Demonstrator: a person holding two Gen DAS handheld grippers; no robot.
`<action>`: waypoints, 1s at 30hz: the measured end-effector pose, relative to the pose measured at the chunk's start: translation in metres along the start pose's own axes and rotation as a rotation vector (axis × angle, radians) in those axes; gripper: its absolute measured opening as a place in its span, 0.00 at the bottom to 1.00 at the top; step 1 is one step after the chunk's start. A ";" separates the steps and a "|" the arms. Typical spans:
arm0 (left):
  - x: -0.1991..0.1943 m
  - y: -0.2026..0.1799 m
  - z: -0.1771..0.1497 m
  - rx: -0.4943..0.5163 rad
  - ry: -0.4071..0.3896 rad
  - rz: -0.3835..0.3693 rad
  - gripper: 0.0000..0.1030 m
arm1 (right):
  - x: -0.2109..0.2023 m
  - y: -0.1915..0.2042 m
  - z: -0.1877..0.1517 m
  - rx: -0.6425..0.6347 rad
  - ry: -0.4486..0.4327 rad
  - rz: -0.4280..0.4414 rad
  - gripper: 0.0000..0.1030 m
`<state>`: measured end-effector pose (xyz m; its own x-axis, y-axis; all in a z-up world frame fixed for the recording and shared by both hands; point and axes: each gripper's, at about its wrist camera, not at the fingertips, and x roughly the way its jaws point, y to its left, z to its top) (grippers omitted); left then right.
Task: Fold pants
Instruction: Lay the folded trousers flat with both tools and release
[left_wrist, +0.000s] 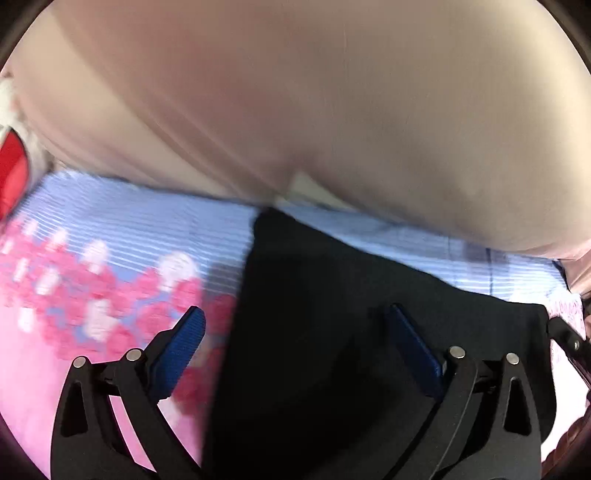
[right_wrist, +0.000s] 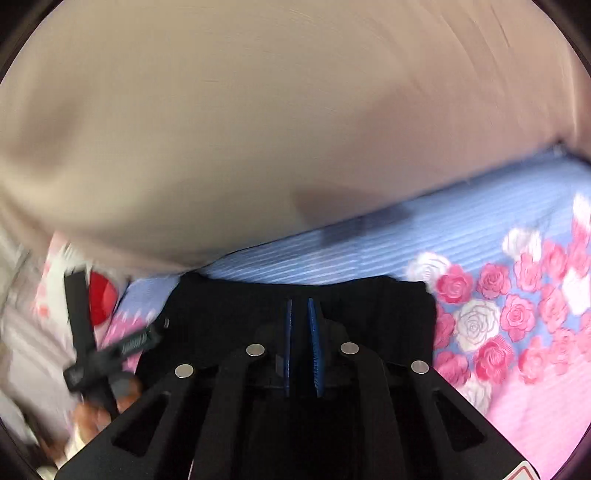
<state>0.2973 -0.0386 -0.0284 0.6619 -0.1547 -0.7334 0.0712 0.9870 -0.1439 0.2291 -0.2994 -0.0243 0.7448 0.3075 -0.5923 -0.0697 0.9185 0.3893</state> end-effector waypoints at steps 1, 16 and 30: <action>-0.010 0.003 -0.003 0.010 -0.021 -0.010 0.94 | 0.010 -0.001 -0.008 -0.045 0.040 -0.061 0.12; -0.027 0.012 -0.078 0.096 0.048 0.050 0.95 | -0.032 0.014 -0.066 0.026 0.060 -0.092 0.02; -0.091 0.003 -0.112 0.183 -0.055 0.210 0.95 | -0.094 0.055 -0.103 -0.058 -0.083 -0.216 0.11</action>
<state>0.1533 -0.0267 -0.0363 0.7157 0.0518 -0.6965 0.0583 0.9893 0.1335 0.0873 -0.2520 -0.0195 0.7986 0.0827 -0.5961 0.0609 0.9743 0.2168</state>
